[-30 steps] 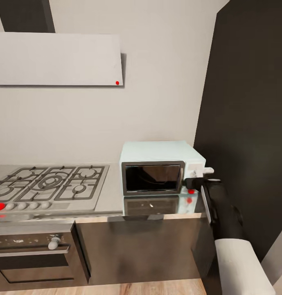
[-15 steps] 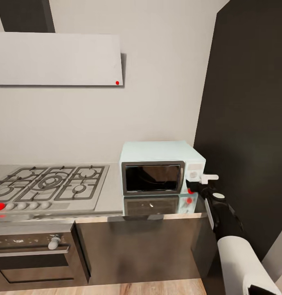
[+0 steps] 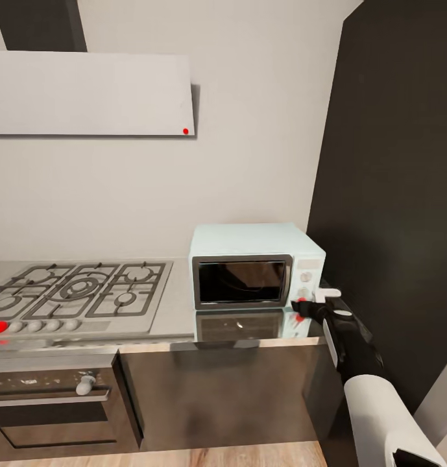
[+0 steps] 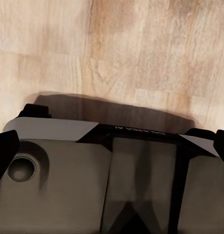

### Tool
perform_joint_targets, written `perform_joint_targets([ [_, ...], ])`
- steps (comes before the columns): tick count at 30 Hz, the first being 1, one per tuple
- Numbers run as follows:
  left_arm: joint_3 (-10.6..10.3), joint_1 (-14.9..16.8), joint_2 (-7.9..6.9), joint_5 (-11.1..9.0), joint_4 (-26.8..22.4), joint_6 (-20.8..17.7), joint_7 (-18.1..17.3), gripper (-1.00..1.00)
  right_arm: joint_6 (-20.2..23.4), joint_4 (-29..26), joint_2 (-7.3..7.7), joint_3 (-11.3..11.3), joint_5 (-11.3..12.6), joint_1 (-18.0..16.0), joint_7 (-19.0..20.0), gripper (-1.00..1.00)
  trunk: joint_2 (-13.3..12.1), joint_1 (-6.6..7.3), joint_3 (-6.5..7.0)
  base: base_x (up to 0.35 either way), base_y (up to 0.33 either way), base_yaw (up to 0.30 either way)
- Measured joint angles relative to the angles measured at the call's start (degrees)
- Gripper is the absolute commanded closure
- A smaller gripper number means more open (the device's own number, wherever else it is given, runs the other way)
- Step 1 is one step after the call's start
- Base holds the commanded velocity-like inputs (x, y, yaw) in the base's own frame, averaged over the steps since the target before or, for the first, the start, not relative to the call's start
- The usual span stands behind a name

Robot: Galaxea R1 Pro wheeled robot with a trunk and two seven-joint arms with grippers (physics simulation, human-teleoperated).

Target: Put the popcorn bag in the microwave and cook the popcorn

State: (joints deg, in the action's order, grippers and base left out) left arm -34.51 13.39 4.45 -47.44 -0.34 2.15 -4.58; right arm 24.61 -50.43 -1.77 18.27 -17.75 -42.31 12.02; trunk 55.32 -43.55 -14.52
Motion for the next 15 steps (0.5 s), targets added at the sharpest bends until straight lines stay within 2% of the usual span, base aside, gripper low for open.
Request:
perform_joint_targets([
  [4, 0.09, 0.00, -0.07, -0.04, 0.03, -0.01, 0.00, -1.00, 0.96, 0.03, 0.15, 0.08, 0.01, 0.00, 0.01, -1.00, 0.00, 0.00, 0.00, 0.000, -0.246, 0.000],
  [6, 0.10, 0.00, -0.07, -0.04, 0.03, -0.02, 0.00, -1.00, 1.13, 0.03, 0.90, 0.04, 0.03, 0.00, 0.02, -1.00, 0.00, 0.00, 0.00, 0.000, -0.212, 0.000],
  [10, 0.10, 0.00, -0.08, -0.06, 0.03, -0.02, 0.00, -1.00, 1.57, 0.06, 1.58, 0.13, 0.18, -0.01, 0.04, -1.00, 0.00, 0.00, 0.00, 0.000, -0.027, 0.018],
  [15, 0.03, -0.01, -0.04, -0.06, 0.01, 0.00, 0.01, -1.00, 2.05, 0.09, 1.55, 0.11, 0.45, -0.02, 0.05, -1.00, 0.00, 0.00, 0.00, 0.000, -0.003, 0.206],
])
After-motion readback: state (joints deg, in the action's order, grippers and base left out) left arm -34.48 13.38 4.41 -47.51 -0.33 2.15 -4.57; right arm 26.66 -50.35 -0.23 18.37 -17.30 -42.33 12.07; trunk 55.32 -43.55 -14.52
